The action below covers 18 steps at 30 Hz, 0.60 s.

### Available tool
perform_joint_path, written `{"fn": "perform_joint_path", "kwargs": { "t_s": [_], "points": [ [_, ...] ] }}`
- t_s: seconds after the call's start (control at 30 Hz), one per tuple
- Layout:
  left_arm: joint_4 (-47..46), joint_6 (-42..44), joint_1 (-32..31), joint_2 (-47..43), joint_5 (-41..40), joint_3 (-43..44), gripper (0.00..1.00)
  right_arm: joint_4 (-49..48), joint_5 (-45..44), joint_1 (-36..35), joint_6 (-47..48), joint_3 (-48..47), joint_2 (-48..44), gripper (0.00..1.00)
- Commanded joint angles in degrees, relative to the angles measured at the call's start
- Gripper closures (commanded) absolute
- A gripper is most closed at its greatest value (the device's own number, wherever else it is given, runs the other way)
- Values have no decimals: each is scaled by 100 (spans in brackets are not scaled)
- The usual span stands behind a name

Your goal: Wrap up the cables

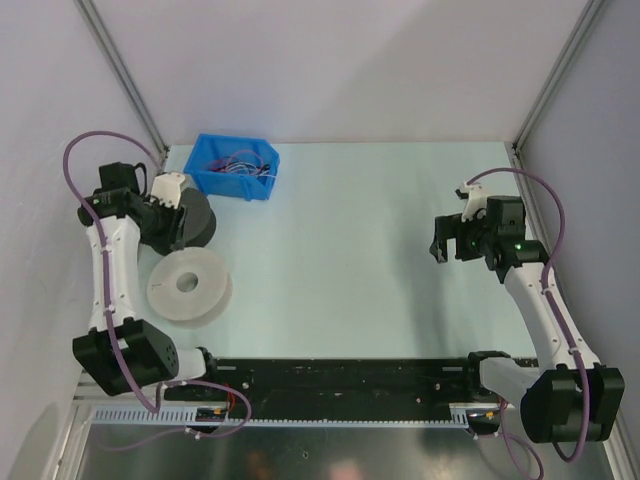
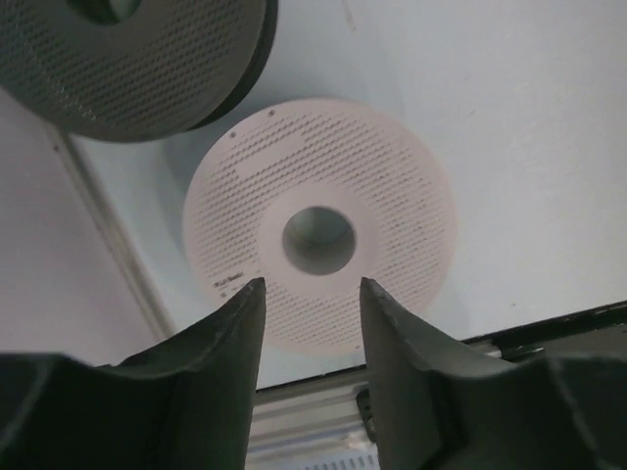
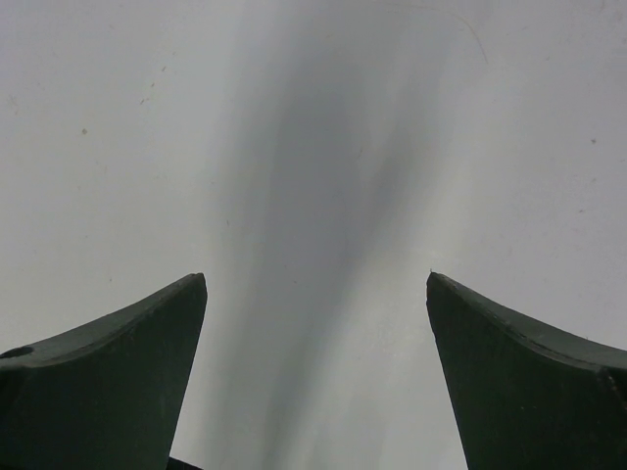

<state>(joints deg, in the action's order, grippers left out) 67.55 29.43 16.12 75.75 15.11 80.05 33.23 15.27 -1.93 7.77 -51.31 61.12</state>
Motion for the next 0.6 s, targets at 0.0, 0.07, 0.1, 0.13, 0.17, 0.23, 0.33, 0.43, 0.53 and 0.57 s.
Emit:
{"fn": "perform_joint_path", "kwargs": {
  "t_s": [0.0,0.07,0.1,0.13,0.17,0.23,0.33,0.43,0.53,0.57],
  "points": [
    [189,1006,340,39,-251,-196,62,80,135,-88,190,-2,7,1],
    [184,1206,405,75,-342,-390,80,87,113,-145,216,-2,41,1],
    [169,1276,416,100,-373,-484,87,87,97,-160,225,-2,58,1],
    [152,1324,426,147,-406,-567,93,87,89,-177,234,-2,75,1],
    [126,1353,431,206,-445,-638,96,100,81,-189,247,-6,93,1],
    [67,1403,430,334,-539,-787,99,132,88,-212,274,-25,115,1],
    [-53,1503,426,445,-619,-1066,100,250,223,-234,390,-74,145,1],
    [-228,1578,426,505,-808,-1445,100,352,329,-280,483,-128,208,1],
    [-439,1678,421,429,-832,-1856,100,407,382,-333,508,-204,324,1],
    [-517,1692,420,413,-842,-1986,100,423,390,-342,511,-235,366,1]
  ]
}}
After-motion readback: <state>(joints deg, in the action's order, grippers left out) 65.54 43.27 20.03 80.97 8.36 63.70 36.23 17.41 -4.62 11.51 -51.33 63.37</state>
